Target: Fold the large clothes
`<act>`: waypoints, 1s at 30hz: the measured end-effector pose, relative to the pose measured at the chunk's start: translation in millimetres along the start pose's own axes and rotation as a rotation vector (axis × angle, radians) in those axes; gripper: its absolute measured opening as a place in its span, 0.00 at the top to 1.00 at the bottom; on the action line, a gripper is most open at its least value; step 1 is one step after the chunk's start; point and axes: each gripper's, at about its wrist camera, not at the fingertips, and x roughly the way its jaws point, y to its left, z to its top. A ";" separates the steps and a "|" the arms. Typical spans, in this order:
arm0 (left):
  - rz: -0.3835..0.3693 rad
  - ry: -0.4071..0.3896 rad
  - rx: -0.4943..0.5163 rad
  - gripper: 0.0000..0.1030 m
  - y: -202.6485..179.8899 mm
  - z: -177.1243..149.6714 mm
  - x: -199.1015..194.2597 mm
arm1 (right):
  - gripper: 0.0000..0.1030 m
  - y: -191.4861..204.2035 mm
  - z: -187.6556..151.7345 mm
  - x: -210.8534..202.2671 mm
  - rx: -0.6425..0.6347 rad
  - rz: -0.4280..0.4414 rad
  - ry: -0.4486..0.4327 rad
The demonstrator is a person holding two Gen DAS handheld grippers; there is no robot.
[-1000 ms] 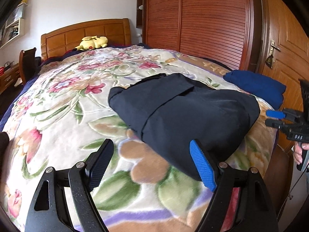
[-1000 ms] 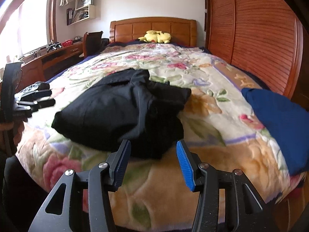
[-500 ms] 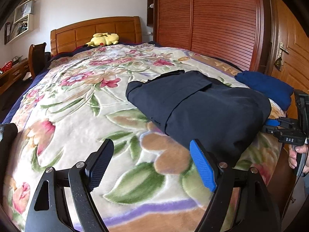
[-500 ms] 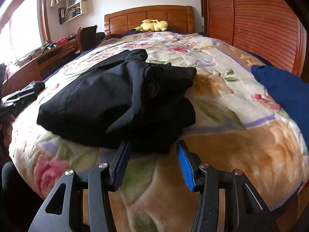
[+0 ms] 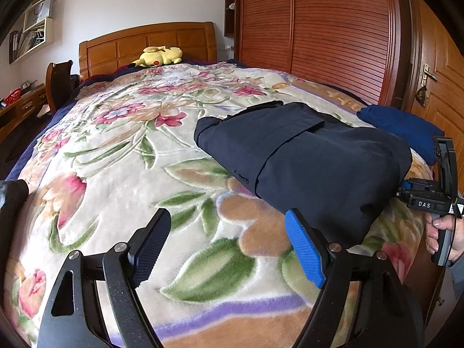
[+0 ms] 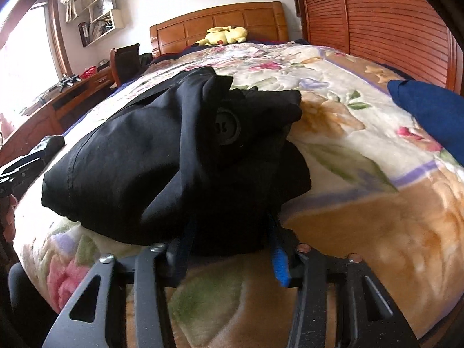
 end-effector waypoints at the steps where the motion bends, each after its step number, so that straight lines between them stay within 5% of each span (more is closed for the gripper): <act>1: -0.001 0.002 0.000 0.21 -0.4 -0.7 0.5 | 0.76 0.0 -1.1 -1.2 -0.006 0.003 -0.006; 2: 0.000 0.004 0.000 0.21 -0.8 -1.2 1.1 | 0.86 -0.1 -2.2 -3.0 -0.011 0.012 -0.011; 5: 0.000 0.009 0.005 0.21 -3.7 -1.5 1.3 | 0.91 1.4 -3.9 -11.4 -0.030 0.009 -0.045; 11: -0.007 -0.004 0.020 0.21 -10.8 8.0 0.0 | 0.93 -8.6 6.3 -29.7 -0.055 -0.057 -0.109; 19: -0.013 -0.009 0.037 0.21 -12.1 25.0 18.4 | 0.93 -69.9 18.5 -45.6 -0.035 -0.197 -0.137; 30: 0.008 0.053 0.021 0.21 -0.3 68.0 96.2 | 0.91 -93.9 13.5 -21.1 -0.001 -0.131 -0.107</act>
